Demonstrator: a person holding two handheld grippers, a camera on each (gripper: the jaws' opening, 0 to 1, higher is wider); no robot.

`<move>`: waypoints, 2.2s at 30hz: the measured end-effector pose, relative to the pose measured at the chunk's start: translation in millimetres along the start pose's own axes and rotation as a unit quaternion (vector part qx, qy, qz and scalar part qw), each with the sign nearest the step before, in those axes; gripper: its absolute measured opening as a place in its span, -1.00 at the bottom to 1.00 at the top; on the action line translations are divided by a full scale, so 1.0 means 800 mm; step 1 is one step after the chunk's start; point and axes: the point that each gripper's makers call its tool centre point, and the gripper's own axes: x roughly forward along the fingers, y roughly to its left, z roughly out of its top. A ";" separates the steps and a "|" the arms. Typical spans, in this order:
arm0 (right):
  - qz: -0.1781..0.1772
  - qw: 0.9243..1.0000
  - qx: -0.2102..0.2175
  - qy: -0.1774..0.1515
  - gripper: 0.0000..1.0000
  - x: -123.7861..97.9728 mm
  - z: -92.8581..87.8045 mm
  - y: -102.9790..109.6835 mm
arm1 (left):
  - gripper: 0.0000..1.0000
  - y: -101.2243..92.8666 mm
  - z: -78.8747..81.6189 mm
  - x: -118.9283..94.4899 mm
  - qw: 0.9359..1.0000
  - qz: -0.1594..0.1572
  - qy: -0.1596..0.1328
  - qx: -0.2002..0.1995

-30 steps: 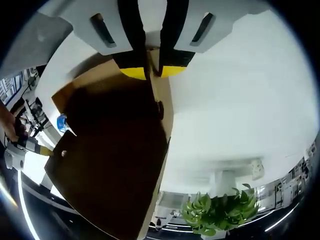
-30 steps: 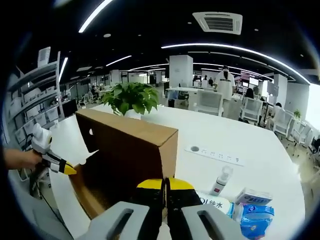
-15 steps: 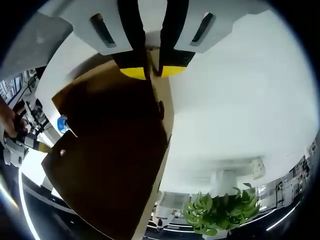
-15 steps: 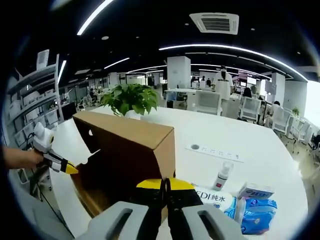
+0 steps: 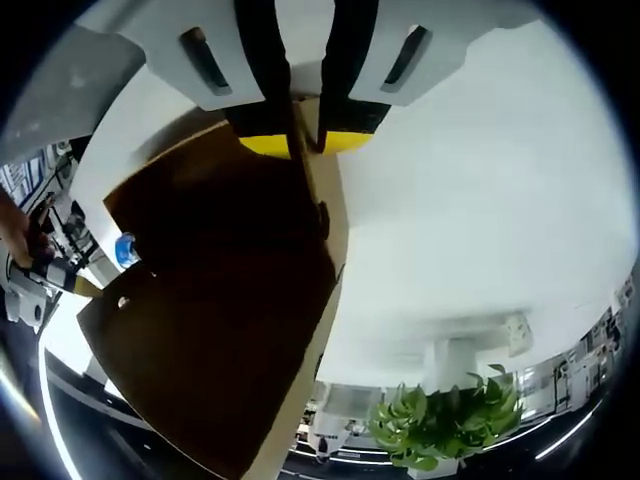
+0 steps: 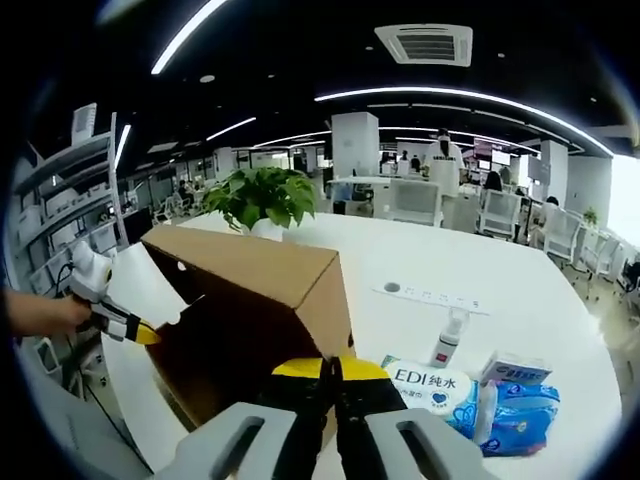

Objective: Operate the shoe box by opening the lid, removing the specified soft item, and placing it in the target area until the item is outside and the box remains undamaged.

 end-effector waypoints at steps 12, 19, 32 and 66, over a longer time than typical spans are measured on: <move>0.001 1.000 0.014 0.004 -1.00 -0.006 -0.018 0.006 | -0.84 -0.009 0.000 -0.006 1.000 -0.003 0.002 0.009; 0.002 1.000 0.017 0.008 -1.00 -0.009 -0.028 0.010 | -0.83 -0.009 0.000 -0.007 1.000 -0.005 0.004 0.013; 0.007 1.000 0.022 0.018 -1.00 -0.013 -0.046 0.015 | -0.82 -0.009 0.005 -0.007 0.999 -0.006 0.003 0.035; 0.074 0.994 -0.032 0.068 -0.98 -0.027 -0.094 0.040 | -0.63 -0.031 0.028 -0.049 0.993 -0.042 -0.060 0.095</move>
